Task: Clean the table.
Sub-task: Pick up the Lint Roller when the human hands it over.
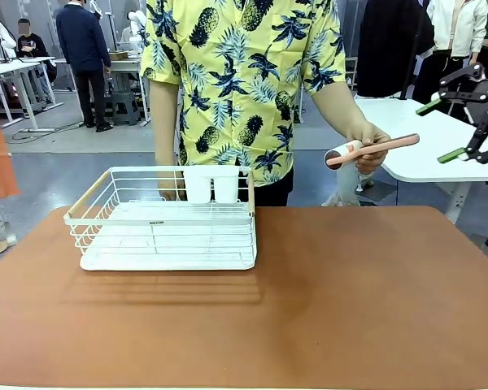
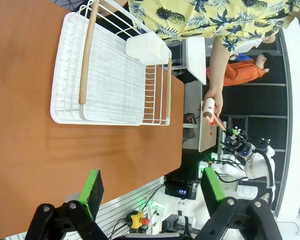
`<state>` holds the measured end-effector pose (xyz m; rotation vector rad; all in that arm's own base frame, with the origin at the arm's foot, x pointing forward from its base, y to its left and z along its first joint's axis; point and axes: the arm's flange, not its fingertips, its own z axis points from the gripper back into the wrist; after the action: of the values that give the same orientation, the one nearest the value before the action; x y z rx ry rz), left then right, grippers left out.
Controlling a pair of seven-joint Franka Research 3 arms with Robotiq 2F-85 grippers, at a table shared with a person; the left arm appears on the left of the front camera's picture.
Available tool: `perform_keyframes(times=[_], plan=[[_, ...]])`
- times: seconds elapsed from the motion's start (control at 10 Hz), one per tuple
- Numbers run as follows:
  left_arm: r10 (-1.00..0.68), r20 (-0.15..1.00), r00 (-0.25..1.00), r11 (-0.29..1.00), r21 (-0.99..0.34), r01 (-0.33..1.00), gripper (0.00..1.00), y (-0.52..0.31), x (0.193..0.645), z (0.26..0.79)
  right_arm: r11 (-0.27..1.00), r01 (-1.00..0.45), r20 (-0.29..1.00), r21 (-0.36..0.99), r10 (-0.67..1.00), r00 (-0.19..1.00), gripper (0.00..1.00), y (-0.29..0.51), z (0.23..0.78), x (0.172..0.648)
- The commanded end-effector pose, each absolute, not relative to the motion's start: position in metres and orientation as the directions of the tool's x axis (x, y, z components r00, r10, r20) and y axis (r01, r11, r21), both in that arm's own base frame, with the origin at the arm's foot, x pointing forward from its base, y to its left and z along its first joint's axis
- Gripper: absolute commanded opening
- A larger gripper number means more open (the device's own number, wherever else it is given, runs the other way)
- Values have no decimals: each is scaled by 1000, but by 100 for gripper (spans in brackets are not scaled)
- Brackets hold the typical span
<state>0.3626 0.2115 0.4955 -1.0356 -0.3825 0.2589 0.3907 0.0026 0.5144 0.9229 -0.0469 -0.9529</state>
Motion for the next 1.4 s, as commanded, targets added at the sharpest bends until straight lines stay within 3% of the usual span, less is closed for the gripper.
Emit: perform_keyframes(times=[0.0,1.0,1.3], plan=[[387,188,903,483,-876,-25,100,212,361,496,254,589,-272,767,-703,657,100,15,490,395],[387,188,903,483,-876,-25,100,212,361,496,258,431,-170,864,-657,734,100,21,458,444],[387,188,903,483,-876,-25,100,212,361,496,243,439,-192,865,-648,737,100,18,452,456]])
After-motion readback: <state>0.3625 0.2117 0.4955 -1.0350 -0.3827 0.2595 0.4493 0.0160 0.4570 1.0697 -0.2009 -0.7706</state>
